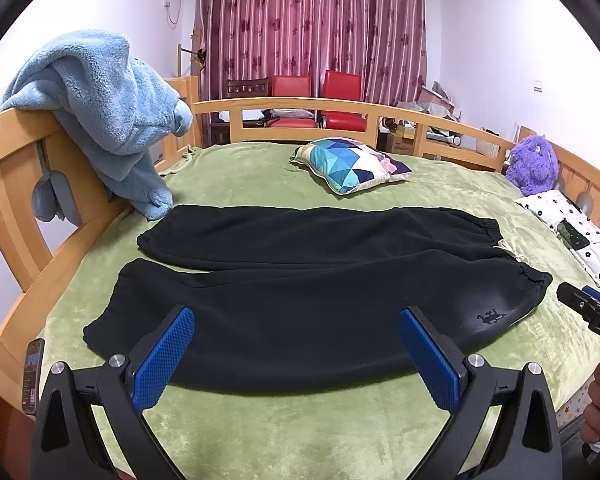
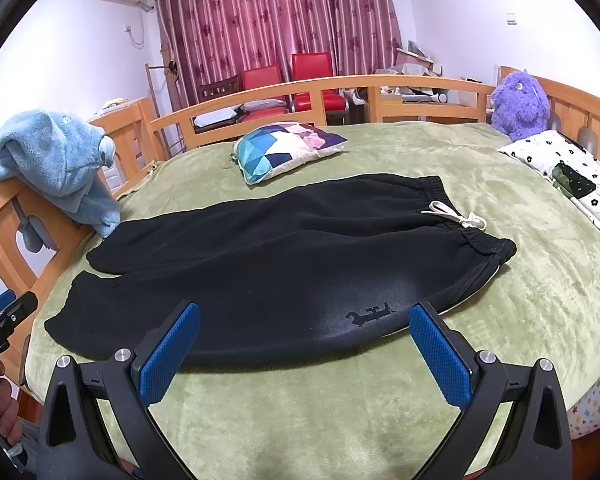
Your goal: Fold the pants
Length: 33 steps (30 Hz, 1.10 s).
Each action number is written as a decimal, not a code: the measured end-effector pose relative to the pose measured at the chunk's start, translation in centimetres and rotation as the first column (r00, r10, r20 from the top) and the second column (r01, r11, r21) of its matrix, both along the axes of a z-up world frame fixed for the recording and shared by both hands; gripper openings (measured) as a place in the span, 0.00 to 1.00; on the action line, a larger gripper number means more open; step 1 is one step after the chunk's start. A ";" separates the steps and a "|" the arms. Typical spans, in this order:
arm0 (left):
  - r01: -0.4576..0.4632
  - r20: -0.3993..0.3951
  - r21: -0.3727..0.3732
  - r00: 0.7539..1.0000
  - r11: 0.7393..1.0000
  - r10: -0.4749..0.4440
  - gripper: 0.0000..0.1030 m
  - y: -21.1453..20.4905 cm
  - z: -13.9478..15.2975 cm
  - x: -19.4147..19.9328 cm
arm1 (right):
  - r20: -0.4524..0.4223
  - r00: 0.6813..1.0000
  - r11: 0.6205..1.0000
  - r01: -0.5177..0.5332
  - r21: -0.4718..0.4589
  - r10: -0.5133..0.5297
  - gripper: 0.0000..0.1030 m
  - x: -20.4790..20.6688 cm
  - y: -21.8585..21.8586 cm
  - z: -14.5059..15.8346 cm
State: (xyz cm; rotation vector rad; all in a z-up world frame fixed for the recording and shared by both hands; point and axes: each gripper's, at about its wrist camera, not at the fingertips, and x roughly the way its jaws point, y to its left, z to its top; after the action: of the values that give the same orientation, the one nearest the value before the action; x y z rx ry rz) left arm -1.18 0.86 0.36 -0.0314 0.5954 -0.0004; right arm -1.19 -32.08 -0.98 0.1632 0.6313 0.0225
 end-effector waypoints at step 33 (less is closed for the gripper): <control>0.000 -0.020 -0.012 1.000 1.000 0.000 1.00 0.3 -0.1 0.1 | 0.017 0.999 1.000 -0.028 0.001 0.028 0.99 -0.1 0.3 -0.4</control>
State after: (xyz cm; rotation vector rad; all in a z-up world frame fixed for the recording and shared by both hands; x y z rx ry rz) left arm -1.04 1.17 0.29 -0.0429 0.6157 -0.0036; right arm -1.33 -31.73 -1.38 0.1547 0.6164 0.0513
